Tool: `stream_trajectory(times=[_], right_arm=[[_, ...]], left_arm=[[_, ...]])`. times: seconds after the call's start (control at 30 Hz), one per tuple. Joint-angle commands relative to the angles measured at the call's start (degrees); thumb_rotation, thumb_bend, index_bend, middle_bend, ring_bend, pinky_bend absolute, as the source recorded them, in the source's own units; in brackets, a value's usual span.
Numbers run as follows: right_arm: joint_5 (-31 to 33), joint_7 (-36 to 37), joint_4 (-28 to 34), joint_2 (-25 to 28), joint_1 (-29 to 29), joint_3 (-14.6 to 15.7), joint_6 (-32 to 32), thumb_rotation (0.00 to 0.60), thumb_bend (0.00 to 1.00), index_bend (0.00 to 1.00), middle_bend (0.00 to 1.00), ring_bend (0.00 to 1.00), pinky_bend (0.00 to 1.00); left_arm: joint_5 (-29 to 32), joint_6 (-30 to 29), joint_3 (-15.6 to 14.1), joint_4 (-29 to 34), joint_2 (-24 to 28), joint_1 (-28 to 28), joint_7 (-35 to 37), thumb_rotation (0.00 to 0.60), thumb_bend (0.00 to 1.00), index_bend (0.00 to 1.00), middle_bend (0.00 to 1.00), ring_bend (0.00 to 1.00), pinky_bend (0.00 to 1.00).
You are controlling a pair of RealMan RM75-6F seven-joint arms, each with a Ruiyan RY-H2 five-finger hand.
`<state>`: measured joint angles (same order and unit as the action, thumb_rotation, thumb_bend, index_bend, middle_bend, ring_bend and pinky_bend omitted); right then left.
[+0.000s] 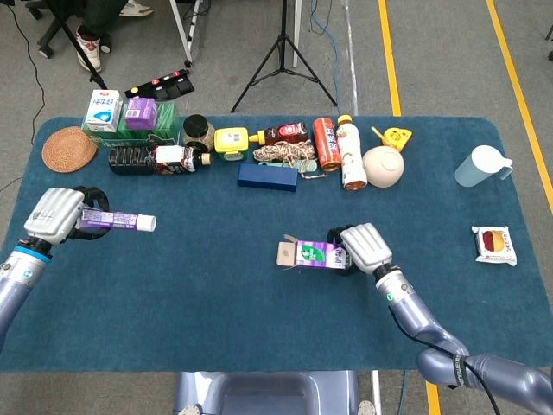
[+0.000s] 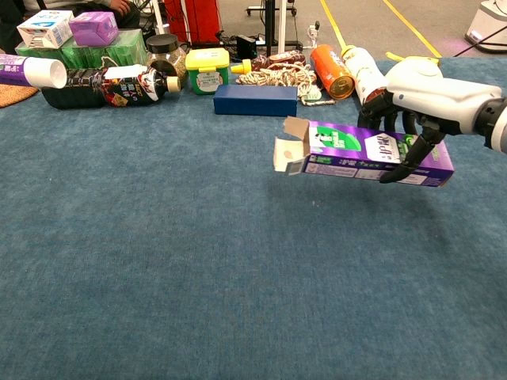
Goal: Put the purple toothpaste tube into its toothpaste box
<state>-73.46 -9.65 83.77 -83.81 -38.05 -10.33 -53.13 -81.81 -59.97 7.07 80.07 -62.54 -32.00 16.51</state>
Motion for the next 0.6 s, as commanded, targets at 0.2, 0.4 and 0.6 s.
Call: stream_trajectory(times=[0.2,0.4,0.6], right_arm=[[4.5,-4.4,6.0,-0.6,-1.5,-1.4,0.2,0.600,0.13,0.47,0.53,0.48,0.57],[10.1,-12.2,6.7,-5.0,-3.6,-2.6,-1.9,0.600,0.13,0.47,0.53,0.48,0.57],[15.2,-15.3,6.9,-7.0,-5.1,-4.1,-2.8,0.600,0.13,0.47,0.53,0.48,0.57]], left_arm=[[0.1,0.1,1.0,8.6,0.4,-1.5,-5.5,0.600,0.26,0.64,0.48,0.44,0.70],[5.4,1.9,2.6,16.7,-0.7,-3.4,-15.6,0.600,0.26,0.64,0.48,0.44,0.70],[10.2,3.0,3.4,19.7,-2.8,-5.2,-23.0,0.600,0.26,0.64,0.48,0.44,0.70]])
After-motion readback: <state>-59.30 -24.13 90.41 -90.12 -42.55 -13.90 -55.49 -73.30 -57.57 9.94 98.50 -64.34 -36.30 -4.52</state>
